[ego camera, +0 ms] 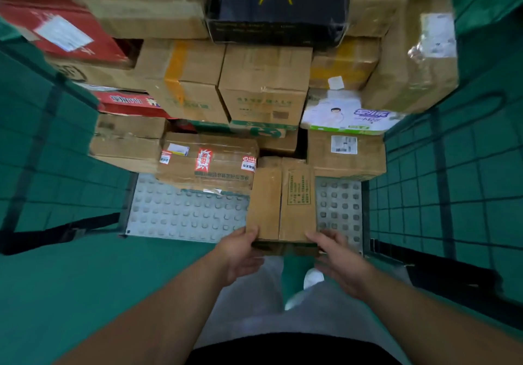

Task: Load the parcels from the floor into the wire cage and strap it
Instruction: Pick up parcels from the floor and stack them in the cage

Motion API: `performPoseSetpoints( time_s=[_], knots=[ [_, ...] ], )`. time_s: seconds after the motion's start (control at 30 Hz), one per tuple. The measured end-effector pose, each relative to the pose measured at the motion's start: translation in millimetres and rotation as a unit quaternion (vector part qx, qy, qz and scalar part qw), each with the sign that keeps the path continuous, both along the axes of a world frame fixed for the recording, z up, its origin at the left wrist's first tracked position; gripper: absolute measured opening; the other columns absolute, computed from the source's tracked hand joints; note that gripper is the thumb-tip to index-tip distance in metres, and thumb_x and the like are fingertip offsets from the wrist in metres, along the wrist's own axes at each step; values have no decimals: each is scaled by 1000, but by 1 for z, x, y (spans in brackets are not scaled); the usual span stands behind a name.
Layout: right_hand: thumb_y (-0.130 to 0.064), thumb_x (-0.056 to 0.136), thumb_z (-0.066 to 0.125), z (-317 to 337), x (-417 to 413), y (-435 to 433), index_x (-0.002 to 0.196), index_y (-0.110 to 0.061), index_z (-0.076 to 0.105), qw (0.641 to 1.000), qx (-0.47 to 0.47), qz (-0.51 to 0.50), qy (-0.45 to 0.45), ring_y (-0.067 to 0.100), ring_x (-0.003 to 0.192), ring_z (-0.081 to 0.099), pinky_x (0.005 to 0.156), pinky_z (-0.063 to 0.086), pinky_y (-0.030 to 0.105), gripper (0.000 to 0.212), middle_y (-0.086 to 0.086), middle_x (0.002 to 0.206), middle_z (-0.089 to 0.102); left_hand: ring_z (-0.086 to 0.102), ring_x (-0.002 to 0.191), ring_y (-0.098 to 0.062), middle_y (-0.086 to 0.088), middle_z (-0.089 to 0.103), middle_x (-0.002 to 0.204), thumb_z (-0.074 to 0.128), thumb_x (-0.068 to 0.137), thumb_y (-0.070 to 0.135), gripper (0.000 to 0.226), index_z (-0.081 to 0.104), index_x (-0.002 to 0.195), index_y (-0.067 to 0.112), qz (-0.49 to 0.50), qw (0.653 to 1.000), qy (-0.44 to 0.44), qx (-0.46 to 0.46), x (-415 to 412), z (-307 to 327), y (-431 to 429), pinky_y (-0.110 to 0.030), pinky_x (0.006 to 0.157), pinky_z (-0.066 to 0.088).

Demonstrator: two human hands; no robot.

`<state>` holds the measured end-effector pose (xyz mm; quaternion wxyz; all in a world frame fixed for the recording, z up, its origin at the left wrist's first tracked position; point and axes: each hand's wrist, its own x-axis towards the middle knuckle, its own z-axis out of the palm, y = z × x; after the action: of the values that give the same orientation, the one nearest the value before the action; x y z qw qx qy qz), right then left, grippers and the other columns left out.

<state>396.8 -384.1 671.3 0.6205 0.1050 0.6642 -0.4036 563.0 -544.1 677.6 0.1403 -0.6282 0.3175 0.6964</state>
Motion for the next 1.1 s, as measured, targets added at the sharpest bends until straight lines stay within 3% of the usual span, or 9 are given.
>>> performPoseSetpoints(
  time_s=[0.17,0.43,0.57,0.63,0.77,0.87,0.97,1.03,1.1],
  knots=[
    [-30,100,63,-52,-7,-67,119,-24,61,999,28,18,6,21,101,65,86,53,37,20,4,115,69,69,98,-23,-8,72,105,40,111,33,18,56,114,26,-12,999,-3,-29,-31,-57,-57,-30,70,55],
    [-37,106,53,-180,-52,-112,141,-25,52,995,48,63,55,19,110,67,101,55,39,37,-1,128,67,59,91,-22,-8,64,107,41,110,20,27,53,134,23,51,997,-31,-49,-97,-176,-95,-29,73,56],
    [-30,108,49,-236,-75,-132,132,-26,59,984,37,134,109,22,111,67,105,53,44,26,2,119,69,64,98,-20,-2,68,109,47,107,16,27,57,130,23,104,989,-62,-86,-114,-232,-104,-33,83,59],
    [-24,106,53,-258,-74,-138,137,-27,58,978,64,142,139,18,102,68,99,57,42,32,-7,107,68,64,93,-20,-1,65,106,56,102,16,30,60,131,13,106,984,-98,-106,-114,-254,-99,-36,84,60],
    [-26,105,55,-275,-59,-132,137,-34,59,964,72,148,208,9,85,71,68,59,24,33,-17,106,70,72,85,-18,-5,73,100,71,96,34,30,65,114,10,213,963,-162,-23,-109,-266,-87,-26,62,61],
    [-22,103,58,-273,-55,-130,142,-40,56,968,51,109,219,6,86,73,73,62,23,42,-18,115,71,74,88,-19,-10,75,95,74,95,33,26,67,97,8,235,960,-148,-19,-105,-265,-89,-28,66,63],
    [-23,104,58,-262,-57,-132,147,-45,49,965,33,108,238,-4,68,63,58,50,5,49,-28,109,65,74,87,-17,-11,76,98,73,95,27,26,69,106,3,253,959,-122,-29,-105,-261,-91,-24,60,61],
    [-23,105,56,-262,-65,-139,149,-42,47,966,23,114,230,-7,66,59,53,46,4,49,-30,105,61,74,89,-18,-12,76,102,72,97,22,24,69,111,3,269,956,-102,-49,-108,-259,-93,-23,60,60],
    [-17,105,56,-268,-79,-155,148,-37,49,977,28,99,189,-3,79,65,63,52,11,48,-21,116,64,74,93,-21,-15,75,106,70,97,18,24,68,115,3,279,955,-81,-67,-113,-259,-97,-25,65,62]
  ],
)
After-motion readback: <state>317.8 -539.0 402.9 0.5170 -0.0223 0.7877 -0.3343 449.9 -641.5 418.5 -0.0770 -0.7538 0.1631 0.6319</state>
